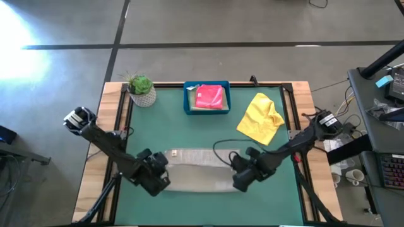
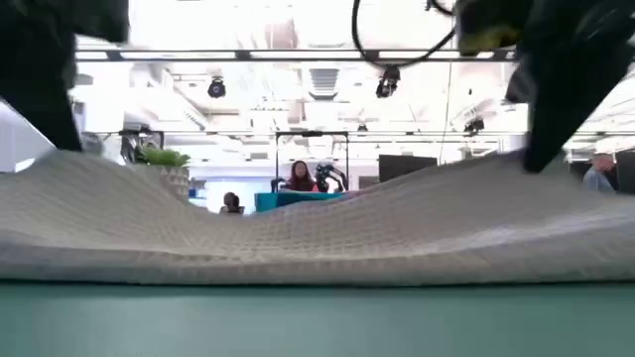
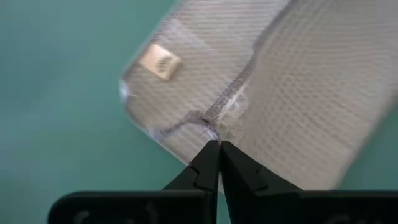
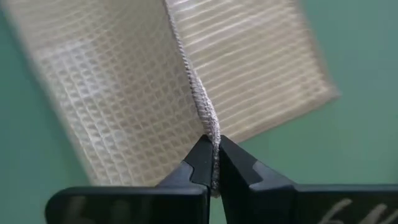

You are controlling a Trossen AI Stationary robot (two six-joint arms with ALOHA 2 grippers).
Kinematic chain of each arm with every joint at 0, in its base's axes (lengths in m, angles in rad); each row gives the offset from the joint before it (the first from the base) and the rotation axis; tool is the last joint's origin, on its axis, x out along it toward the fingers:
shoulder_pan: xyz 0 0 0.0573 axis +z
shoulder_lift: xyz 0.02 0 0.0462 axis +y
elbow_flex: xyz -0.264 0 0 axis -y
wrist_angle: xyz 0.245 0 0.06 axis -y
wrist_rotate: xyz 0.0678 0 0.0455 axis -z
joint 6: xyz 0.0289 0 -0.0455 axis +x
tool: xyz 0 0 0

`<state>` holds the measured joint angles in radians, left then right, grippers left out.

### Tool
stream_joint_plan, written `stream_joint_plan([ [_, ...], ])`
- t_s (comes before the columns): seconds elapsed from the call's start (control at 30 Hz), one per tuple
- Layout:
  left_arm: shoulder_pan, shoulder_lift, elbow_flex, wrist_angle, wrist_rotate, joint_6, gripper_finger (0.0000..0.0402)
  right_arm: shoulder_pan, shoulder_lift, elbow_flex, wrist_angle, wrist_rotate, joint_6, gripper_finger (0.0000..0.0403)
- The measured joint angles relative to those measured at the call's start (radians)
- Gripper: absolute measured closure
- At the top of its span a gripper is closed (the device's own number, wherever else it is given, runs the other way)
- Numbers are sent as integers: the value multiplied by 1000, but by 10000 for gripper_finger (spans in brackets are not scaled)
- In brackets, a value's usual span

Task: Fold microfiber towels
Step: Fold the gray microfiber towel

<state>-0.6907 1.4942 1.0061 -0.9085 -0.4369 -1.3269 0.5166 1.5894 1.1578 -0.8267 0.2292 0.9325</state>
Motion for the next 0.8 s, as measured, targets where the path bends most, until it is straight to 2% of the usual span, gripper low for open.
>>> stream_joint_plan([
  [0.33, 131, 51, 0, -36, -65, 5, 401, -119, 0, -51, 1, 6, -7, 394],
  [0.67, 180, 45, 0, -146, -87, 7, 401, -191, 0, -79, -2, 7, -2, 394],
  [0.8, 197, 45, 0, -139, -95, 99, 401, -209, 0, -79, -2, 8, -40, 394],
])
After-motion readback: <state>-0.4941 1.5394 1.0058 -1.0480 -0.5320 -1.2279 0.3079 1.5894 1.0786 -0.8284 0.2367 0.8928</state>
